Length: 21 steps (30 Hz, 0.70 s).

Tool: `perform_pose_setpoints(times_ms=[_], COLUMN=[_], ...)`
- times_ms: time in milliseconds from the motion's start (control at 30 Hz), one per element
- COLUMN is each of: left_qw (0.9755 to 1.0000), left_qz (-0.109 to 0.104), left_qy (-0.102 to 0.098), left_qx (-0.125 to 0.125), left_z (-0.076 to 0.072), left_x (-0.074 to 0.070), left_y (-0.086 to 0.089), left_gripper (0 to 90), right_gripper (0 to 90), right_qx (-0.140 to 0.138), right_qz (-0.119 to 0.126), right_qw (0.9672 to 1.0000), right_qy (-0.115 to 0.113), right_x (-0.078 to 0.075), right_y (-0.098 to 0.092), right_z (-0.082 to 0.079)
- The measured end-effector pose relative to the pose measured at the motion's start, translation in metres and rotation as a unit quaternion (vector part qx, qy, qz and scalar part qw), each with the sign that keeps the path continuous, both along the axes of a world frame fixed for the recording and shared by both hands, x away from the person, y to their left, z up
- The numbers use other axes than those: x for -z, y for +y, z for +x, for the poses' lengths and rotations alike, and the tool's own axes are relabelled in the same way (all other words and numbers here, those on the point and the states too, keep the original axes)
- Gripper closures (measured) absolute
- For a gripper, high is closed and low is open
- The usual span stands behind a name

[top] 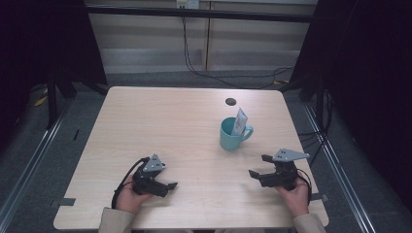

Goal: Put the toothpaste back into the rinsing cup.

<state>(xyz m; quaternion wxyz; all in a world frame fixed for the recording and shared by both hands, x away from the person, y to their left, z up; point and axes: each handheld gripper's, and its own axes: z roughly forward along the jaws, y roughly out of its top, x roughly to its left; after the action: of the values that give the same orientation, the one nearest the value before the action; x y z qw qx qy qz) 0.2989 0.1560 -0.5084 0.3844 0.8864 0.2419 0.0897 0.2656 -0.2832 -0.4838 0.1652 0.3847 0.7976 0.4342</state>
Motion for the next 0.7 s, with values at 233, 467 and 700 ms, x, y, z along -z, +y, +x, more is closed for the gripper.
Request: perform_pose_setpoints(times_ms=[233, 467, 700], left_qw=[1.0000, 1.0000, 1.0000], left_qz=[0.000, 0.000, 0.001], left_qy=[0.000, 0.000, -0.001], left_qx=[0.000, 0.000, 0.000], left_z=[0.000, 0.000, 0.000], left_x=[0.000, 0.000, 0.000], left_y=[0.000, 0.000, 0.000], left_gripper=[14.9, 14.9, 14.9], right_gripper=[16.9, 17.0, 17.0], right_qx=[-0.002, -0.010, -0.012], right_qz=[-0.009, -0.023, -0.034], right_qw=[0.9999, 0.9996, 0.9992], right_qy=[0.006, 0.011, 0.016], right_x=[0.007, 0.013, 0.017], right_y=[-0.002, -0.001, -0.001], right_z=[-0.003, -0.006, -0.008])
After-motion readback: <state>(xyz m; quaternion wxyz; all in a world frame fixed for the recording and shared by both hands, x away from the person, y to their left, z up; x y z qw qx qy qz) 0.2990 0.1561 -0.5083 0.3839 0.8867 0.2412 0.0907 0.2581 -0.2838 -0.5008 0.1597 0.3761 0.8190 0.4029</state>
